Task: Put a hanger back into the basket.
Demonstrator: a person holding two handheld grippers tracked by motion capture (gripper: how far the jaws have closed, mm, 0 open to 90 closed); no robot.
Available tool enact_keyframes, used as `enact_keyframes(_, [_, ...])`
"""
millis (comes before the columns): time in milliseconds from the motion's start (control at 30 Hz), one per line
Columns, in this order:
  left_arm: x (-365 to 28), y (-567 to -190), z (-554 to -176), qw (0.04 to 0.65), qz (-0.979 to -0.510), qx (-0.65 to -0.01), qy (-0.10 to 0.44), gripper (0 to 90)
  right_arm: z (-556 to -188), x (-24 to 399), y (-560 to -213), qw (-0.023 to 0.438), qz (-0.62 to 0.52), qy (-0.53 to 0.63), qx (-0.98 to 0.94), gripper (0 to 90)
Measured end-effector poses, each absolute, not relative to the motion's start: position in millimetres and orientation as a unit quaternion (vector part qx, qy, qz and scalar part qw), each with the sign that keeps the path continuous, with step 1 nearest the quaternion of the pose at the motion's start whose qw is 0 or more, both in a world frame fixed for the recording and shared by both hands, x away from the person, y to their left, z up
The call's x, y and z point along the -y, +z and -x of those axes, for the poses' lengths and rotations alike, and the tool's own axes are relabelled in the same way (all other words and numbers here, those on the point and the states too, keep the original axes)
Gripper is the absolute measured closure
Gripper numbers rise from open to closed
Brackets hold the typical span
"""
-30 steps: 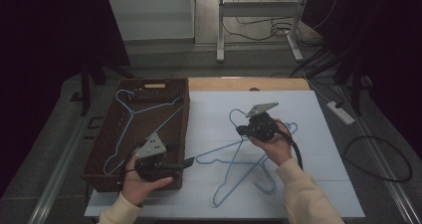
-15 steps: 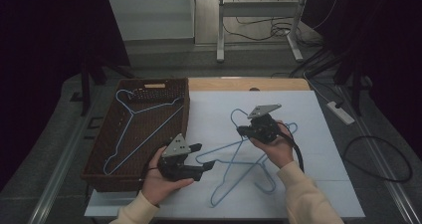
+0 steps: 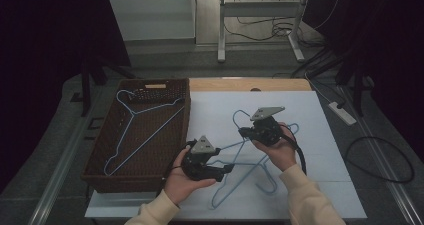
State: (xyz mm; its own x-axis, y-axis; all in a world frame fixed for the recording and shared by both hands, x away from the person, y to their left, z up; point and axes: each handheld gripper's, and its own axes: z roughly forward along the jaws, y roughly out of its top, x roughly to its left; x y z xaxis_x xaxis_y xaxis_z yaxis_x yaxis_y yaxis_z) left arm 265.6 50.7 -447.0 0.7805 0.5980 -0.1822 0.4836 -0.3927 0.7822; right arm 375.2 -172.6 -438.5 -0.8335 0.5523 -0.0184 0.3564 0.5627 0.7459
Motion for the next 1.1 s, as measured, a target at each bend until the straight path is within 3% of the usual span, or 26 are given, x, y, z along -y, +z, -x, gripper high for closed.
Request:
enact_keyframes(467, [-18,-478,-284,0.405,-0.847,-0.340,0.051,33.4,-371,175,-438,0.128,-0.259,0.392,-0.874,87.0])
enact_keyframes(667, [-7,-490,-297,0.395,-0.848,-0.351,0.022,45.8,-369,177,-437,0.129,-0.258,0.397,-0.872,87.0])
enact_keyframes(767, [-7,-495,-302,0.393,-0.847,-0.359,0.009,62.0,-368,179,-435,0.129,-0.258,0.403,-0.869,87.0])
enact_keyframes(800, [-8,-496,-303,0.396,-0.845,-0.360,0.003,62.0,-368,179,-435,0.129,-0.258,0.403,-0.869,87.0])
enact_keyframes(933, [-10,-497,-305,0.406,-0.838,-0.365,-0.008,79.1,-366,181,-434,0.128,-0.258,0.409,-0.866,86.8])
enact_keyframes(1100, [-14,-498,-306,0.414,-0.825,-0.384,-0.006,83.5,-363,186,-433,0.131,-0.261,0.422,-0.858,85.8])
